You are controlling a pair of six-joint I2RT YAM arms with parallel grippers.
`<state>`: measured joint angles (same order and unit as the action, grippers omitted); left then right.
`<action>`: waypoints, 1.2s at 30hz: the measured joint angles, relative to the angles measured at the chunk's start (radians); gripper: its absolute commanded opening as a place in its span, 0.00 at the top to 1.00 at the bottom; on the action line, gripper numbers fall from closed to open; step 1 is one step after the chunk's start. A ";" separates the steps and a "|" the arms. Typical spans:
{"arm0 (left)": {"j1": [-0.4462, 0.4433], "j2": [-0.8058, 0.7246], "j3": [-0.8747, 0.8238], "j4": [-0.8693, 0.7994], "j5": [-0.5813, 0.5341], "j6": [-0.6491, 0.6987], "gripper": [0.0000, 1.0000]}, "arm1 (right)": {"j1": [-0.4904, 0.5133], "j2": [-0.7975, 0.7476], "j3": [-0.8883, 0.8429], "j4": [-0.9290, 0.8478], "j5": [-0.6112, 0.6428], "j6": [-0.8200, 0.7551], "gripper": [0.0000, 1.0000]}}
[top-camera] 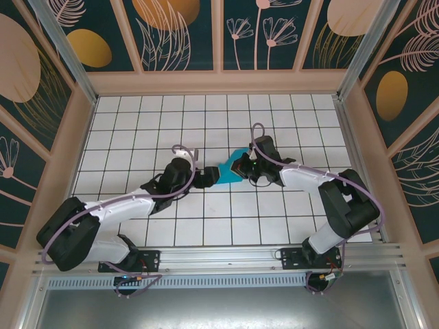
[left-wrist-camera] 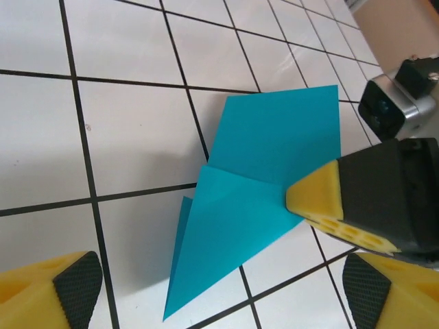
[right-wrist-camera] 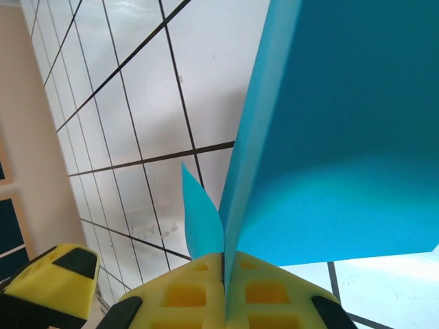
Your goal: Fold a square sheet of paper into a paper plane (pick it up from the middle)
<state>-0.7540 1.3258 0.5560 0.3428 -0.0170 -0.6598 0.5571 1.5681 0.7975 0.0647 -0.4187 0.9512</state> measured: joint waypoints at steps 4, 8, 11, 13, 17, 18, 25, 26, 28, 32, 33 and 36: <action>0.000 -0.016 -0.049 0.077 0.033 0.084 0.09 | 0.000 0.024 0.011 -0.020 0.001 0.034 1.00; 0.000 -0.014 -0.087 0.157 0.057 0.187 0.13 | 0.000 0.050 0.022 -0.056 0.000 0.073 1.00; 0.000 0.013 -0.091 0.206 0.068 0.268 0.17 | -0.018 0.063 0.037 -0.094 -0.005 0.097 1.00; 0.000 0.043 -0.091 0.243 0.079 0.323 0.18 | -0.040 0.071 0.048 -0.119 -0.010 0.112 1.00; 0.000 0.104 -0.091 0.312 0.097 0.422 0.21 | -0.073 0.088 0.074 -0.180 -0.025 0.135 1.00; 0.000 0.121 -0.088 0.318 0.101 0.443 0.22 | -0.077 0.090 0.079 -0.194 -0.027 0.138 1.00; 0.000 0.279 -0.014 0.345 0.186 0.584 0.27 | -0.087 0.118 0.122 -0.283 -0.066 0.151 1.00; 0.000 0.299 -0.003 0.354 0.201 0.600 0.28 | -0.088 0.125 0.130 -0.299 -0.074 0.151 1.00; -0.003 0.333 0.016 0.365 0.224 0.624 0.30 | -0.089 0.136 0.145 -0.319 -0.084 0.150 1.00; -0.011 0.399 0.058 0.375 0.264 0.660 0.35 | -0.093 0.150 0.162 -0.346 -0.103 0.147 1.00; -0.012 0.415 0.066 0.377 0.273 0.664 0.36 | -0.094 0.153 0.164 -0.351 -0.106 0.147 1.00; -0.017 0.463 0.095 0.377 0.300 0.683 0.39 | -0.094 0.164 0.166 -0.362 -0.112 0.147 1.00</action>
<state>-0.7708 1.7885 0.6506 0.7200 0.2829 0.0231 0.4629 1.7317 0.9634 -0.2977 -0.5304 1.0981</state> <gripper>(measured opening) 0.623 0.066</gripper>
